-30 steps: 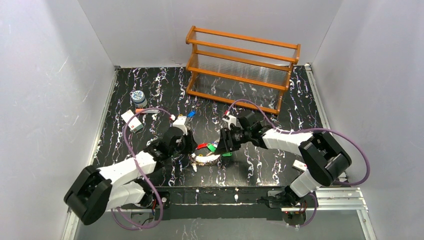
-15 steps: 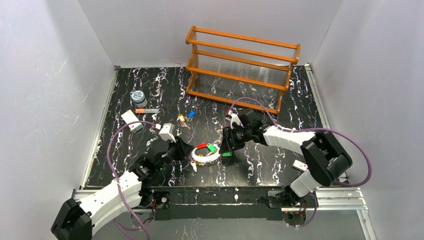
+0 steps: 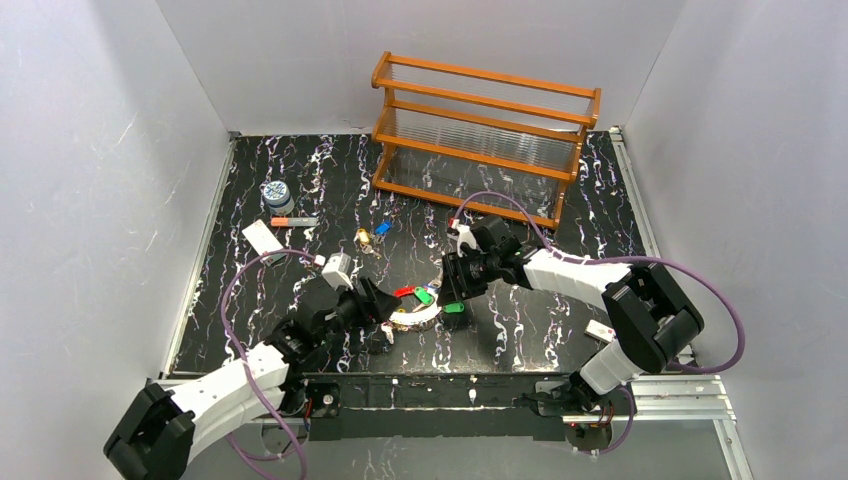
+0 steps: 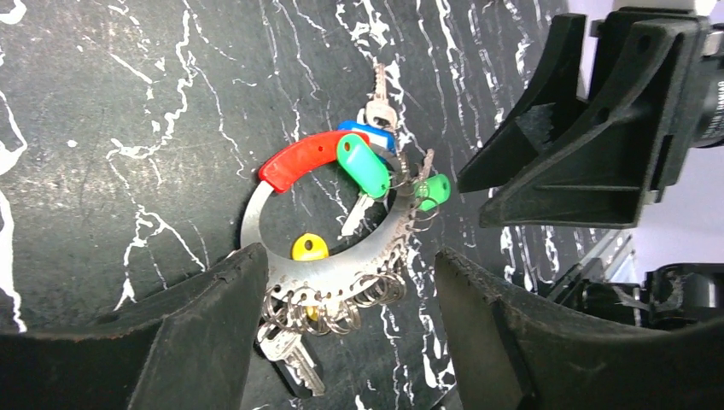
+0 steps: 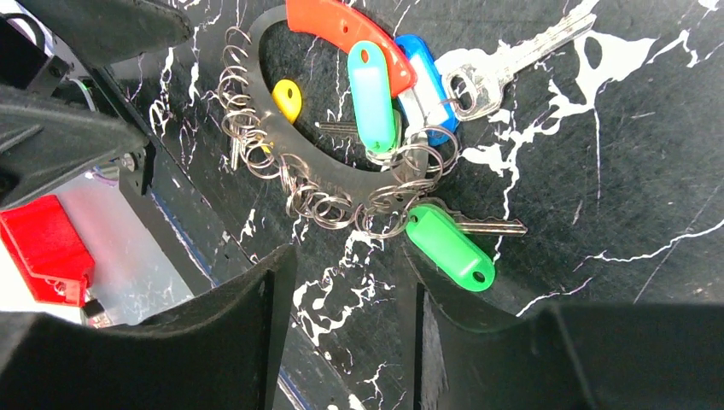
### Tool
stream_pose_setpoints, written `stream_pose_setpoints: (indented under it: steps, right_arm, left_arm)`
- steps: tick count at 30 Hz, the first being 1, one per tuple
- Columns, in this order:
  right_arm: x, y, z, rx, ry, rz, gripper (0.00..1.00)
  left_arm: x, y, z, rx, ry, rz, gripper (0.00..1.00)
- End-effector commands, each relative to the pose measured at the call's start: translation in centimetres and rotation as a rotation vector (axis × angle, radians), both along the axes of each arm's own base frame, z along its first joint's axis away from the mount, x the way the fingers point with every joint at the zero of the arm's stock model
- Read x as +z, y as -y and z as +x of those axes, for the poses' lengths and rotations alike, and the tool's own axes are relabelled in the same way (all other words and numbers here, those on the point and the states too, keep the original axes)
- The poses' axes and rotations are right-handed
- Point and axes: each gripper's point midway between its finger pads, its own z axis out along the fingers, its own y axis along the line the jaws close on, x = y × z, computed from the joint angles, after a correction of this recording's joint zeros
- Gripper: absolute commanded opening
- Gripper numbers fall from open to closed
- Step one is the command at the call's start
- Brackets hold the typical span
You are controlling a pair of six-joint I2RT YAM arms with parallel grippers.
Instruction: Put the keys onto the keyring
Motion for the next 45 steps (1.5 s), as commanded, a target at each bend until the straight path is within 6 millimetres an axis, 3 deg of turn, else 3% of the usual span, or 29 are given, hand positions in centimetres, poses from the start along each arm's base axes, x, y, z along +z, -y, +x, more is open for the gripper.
stream_pose_setpoints:
  steps: [1,9,14,17,21,25,28,31,40,45]
  right_arm:
    - [1.1,-1.0,1.1,0.003,0.041,0.009,0.53]
    - [-1.1,-1.1,1.1,0.008,0.010,-0.042,0.49]
    - [-2.4,-1.8,0.4,0.030,-0.024,-0.080,0.31]
    - [-2.0,-3.0,-0.8,0.055,-0.044,-0.053,0.20]
    - [-0.9,-4.7,-3.0,0.093,-0.103,0.028,0.15]
    - [-0.2,-5.2,-4.2,0.110,-0.152,0.086,0.20]
    - [0.4,-4.8,-3.9,0.102,-0.111,0.080,0.42]
    - [1.1,-4.3,-3.2,0.092,-0.046,0.067,0.54]
    - [2.1,-2.3,-0.9,0.038,0.070,0.092,0.55]
    - [1.8,-1.4,-0.7,0.022,0.074,0.093,0.51]
  left_arm:
    - [1.7,0.5,0.1,-0.003,0.053,-0.080,0.73]
    - [2.4,0.8,-0.4,-0.058,0.087,-0.068,0.74]
    - [2.3,1.4,-0.5,-0.104,0.072,-0.043,0.72]
    - [1.9,1.6,-0.5,-0.121,0.065,-0.022,0.71]
    - [2.1,1.8,-0.3,-0.133,0.073,-0.008,0.70]
    - [2.0,1.8,-0.3,-0.149,0.076,0.021,0.69]
    - [2.0,2.1,-0.4,-0.176,0.073,0.036,0.68]
    - [1.9,2.3,-0.6,-0.202,0.073,0.051,0.67]
    - [1.4,3.6,-0.7,-0.262,0.031,0.044,0.59]
    - [0.9,4.8,-1.1,-0.315,-0.004,0.015,0.46]
